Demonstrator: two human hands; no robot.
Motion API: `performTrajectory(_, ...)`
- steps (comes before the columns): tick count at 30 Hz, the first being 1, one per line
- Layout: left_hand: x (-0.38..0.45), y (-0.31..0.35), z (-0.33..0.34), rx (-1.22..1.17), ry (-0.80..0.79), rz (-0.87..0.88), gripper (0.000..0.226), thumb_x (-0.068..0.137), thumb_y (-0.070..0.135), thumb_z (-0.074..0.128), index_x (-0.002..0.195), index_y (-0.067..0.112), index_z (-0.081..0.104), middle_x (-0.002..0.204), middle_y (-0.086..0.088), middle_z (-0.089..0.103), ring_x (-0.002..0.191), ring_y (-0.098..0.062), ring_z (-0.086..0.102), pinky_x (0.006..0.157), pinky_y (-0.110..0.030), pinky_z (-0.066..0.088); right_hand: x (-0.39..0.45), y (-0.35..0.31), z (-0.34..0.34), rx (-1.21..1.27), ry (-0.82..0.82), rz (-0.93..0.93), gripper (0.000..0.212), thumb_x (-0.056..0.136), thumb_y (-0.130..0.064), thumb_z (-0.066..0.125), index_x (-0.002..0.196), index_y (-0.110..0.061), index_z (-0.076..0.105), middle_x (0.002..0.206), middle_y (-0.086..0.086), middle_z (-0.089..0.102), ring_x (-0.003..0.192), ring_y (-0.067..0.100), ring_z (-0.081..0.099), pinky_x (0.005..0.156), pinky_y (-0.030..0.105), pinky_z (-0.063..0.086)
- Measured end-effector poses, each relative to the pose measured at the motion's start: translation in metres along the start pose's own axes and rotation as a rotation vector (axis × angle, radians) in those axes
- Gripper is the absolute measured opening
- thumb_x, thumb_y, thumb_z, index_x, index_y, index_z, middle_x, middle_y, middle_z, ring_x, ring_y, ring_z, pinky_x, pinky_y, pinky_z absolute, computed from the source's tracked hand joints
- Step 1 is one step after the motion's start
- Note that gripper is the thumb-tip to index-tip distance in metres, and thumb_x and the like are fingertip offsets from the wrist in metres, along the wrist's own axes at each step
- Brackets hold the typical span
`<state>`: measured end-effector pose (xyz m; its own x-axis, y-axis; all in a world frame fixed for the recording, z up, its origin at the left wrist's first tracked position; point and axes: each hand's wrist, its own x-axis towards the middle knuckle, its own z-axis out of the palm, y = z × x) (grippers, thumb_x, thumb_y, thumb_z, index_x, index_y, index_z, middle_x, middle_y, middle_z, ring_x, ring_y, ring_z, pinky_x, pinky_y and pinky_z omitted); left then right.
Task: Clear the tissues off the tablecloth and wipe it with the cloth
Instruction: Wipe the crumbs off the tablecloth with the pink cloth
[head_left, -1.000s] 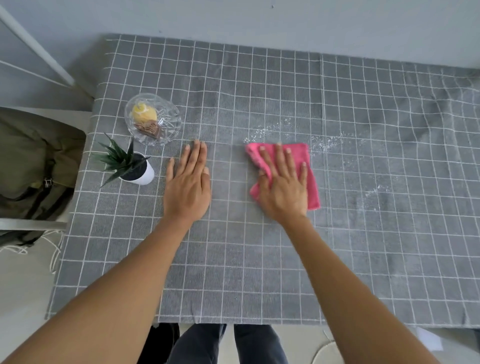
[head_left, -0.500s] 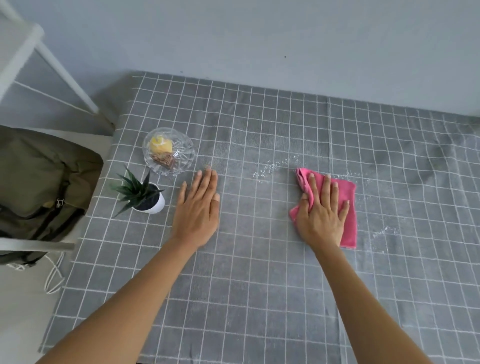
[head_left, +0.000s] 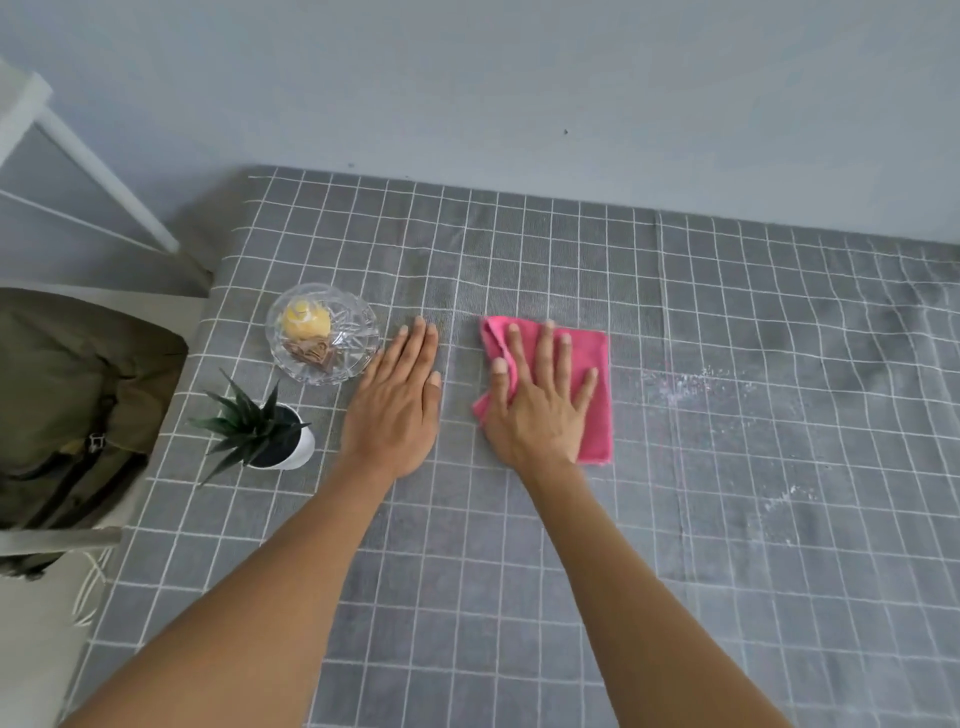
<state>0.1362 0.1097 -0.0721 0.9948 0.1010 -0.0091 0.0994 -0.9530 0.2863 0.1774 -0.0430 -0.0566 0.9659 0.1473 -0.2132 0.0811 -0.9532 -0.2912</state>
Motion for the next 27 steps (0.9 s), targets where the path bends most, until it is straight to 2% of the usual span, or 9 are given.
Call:
performTrajectory(3, 0.000, 0.001, -0.002, 0.020, -0.001, 0.011, 0.057, 0.097, 0.036, 0.002, 0.151, 0.018, 0.001, 0.159, 0.005, -0.005, 0.147, -0.008, -0.007, 0.119, -0.028, -0.006, 0.000, -0.019, 0.008, 0.007, -0.011, -0.102, 0.056, 0.095, -0.052, -0.003, 0.149, -0.039, -0.013, 0.158, -0.004, -0.021, 0.144, 0.017, -0.024, 0.112, 0.048, -0.023)
performTrajectory(8, 0.000, 0.000, -0.003, -0.004, -0.018, 0.006, 0.055, 0.098, 0.034, 0.006, 0.151, 0.020, -0.001, 0.158, 0.008, -0.008, 0.146, -0.005, -0.009, 0.118, -0.025, -0.010, 0.008, 0.006, 0.002, -0.014, 0.019, -0.111, 0.054, 0.097, -0.050, -0.002, 0.148, -0.038, -0.014, 0.159, -0.007, -0.017, 0.145, 0.016, -0.021, 0.115, 0.048, -0.017)
performTrajectory(13, -0.001, 0.000, -0.003, -0.009, -0.026, 0.005, 0.055, 0.099, 0.034, 0.004, 0.151, 0.021, -0.004, 0.158, 0.009, -0.011, 0.145, -0.005, -0.012, 0.117, -0.025, -0.011, 0.027, 0.080, -0.024, -0.044, 0.081, 0.119, 0.050, 0.097, -0.052, -0.005, 0.142, -0.041, -0.024, 0.159, -0.004, -0.017, 0.145, 0.017, -0.019, 0.118, 0.051, -0.009)
performTrajectory(15, -0.001, 0.004, -0.001, -0.004, -0.020, 0.010, 0.054, 0.100, 0.033, 0.004, 0.151, 0.021, -0.005, 0.158, 0.008, -0.011, 0.145, -0.005, -0.012, 0.117, -0.025, -0.011, 0.029, 0.101, -0.033, -0.011, 0.070, 0.201, 0.052, 0.097, -0.051, -0.004, 0.146, -0.039, -0.014, 0.161, -0.005, -0.012, 0.147, 0.016, -0.016, 0.118, 0.050, -0.009)
performTrajectory(18, -0.004, -0.006, -0.001, -0.006, -0.006, -0.010, 0.052, 0.101, 0.031, 0.006, 0.151, 0.020, -0.005, 0.158, 0.007, -0.011, 0.145, -0.006, -0.011, 0.117, -0.026, -0.011, 0.027, 0.085, -0.028, 0.013, 0.120, 0.256, 0.054, 0.098, -0.050, 0.001, 0.151, -0.038, -0.002, 0.161, -0.005, -0.009, 0.147, 0.015, -0.013, 0.118, 0.049, -0.010)
performTrajectory(22, 0.001, 0.000, -0.002, -0.014, -0.003, -0.002, 0.055, 0.098, 0.034, 0.004, 0.151, 0.020, -0.005, 0.158, 0.007, -0.009, 0.146, -0.006, -0.009, 0.120, -0.029, -0.006, 0.026, 0.048, -0.017, 0.085, 0.163, 0.413, 0.054, 0.098, -0.050, 0.001, 0.150, -0.038, -0.012, 0.160, -0.001, -0.019, 0.146, 0.020, -0.018, 0.116, 0.054, -0.010)
performTrajectory(24, 0.001, 0.000, -0.002, -0.007, 0.001, -0.005, 0.056, 0.098, 0.034, 0.005, 0.151, 0.020, -0.002, 0.159, 0.006, -0.006, 0.146, -0.007, -0.007, 0.120, -0.030, -0.004, 0.018, 0.016, -0.005, 0.041, 0.121, 0.298, 0.055, 0.096, -0.052, -0.004, 0.148, -0.037, -0.018, 0.157, 0.000, -0.024, 0.145, 0.021, -0.022, 0.115, 0.054, -0.013)
performTrajectory(27, -0.001, 0.001, -0.003, 0.002, 0.008, 0.000, 0.056, 0.098, 0.034, 0.007, 0.152, 0.018, 0.002, 0.160, 0.005, -0.002, 0.147, -0.007, -0.004, 0.120, -0.029, -0.003, -0.003, -0.019, 0.013, 0.035, 0.060, 0.007, 0.057, 0.094, -0.053, -0.007, 0.149, -0.038, -0.013, 0.158, -0.003, -0.021, 0.145, 0.017, -0.022, 0.112, 0.048, -0.022)
